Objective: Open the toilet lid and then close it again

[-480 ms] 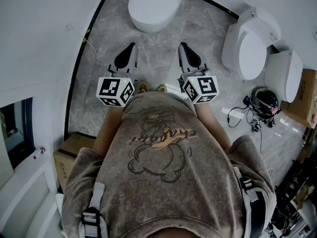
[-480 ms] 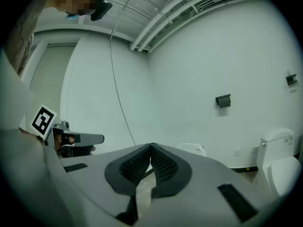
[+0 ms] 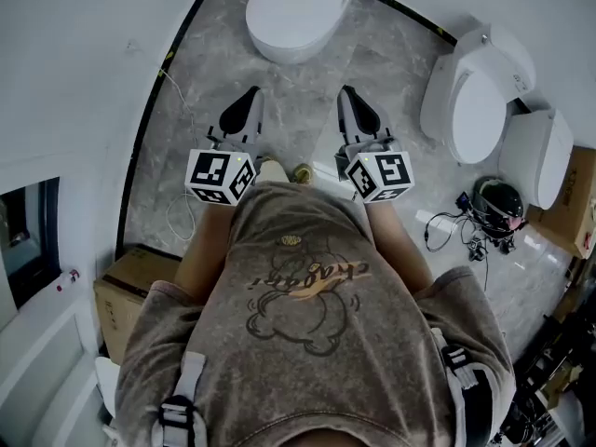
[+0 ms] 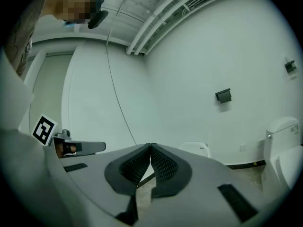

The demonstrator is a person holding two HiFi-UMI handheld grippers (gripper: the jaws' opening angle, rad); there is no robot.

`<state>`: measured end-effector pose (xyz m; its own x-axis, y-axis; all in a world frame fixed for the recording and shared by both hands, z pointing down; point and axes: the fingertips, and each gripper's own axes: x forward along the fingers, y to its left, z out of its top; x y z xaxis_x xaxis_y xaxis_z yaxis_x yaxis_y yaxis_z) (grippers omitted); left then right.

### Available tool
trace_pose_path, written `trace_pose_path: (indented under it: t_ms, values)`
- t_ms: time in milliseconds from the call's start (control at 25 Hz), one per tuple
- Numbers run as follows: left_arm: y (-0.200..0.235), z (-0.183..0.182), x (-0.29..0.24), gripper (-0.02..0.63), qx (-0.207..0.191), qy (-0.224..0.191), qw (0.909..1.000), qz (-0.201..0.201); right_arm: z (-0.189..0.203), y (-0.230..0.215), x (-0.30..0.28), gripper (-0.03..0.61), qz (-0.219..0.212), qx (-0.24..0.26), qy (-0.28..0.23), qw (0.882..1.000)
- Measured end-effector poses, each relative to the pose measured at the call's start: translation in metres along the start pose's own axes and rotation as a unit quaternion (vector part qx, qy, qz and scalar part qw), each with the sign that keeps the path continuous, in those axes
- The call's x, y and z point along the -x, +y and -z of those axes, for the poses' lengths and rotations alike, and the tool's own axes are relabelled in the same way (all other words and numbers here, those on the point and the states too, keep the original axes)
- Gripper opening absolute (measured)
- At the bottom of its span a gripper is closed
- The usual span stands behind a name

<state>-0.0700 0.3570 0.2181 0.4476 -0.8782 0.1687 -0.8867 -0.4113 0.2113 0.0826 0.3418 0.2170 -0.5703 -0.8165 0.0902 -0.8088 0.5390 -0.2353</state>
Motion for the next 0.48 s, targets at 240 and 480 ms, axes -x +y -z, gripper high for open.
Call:
trace_pose_path:
  t_ms: [240, 480]
  values:
    - [0.023, 0.021, -0.039, 0.009, -0.011, 0.009, 0.9999, -0.003, 0.033, -0.018, -0.04, 0.026, -0.013, 0.003, 0.025, 1.0]
    - [0.067, 0.079, -0.113, 0.009, -0.014, 0.031, 0.9994, 0.004, 0.099, -0.067, -0.101, 0.026, -0.008, 0.006, 0.049, 0.999]
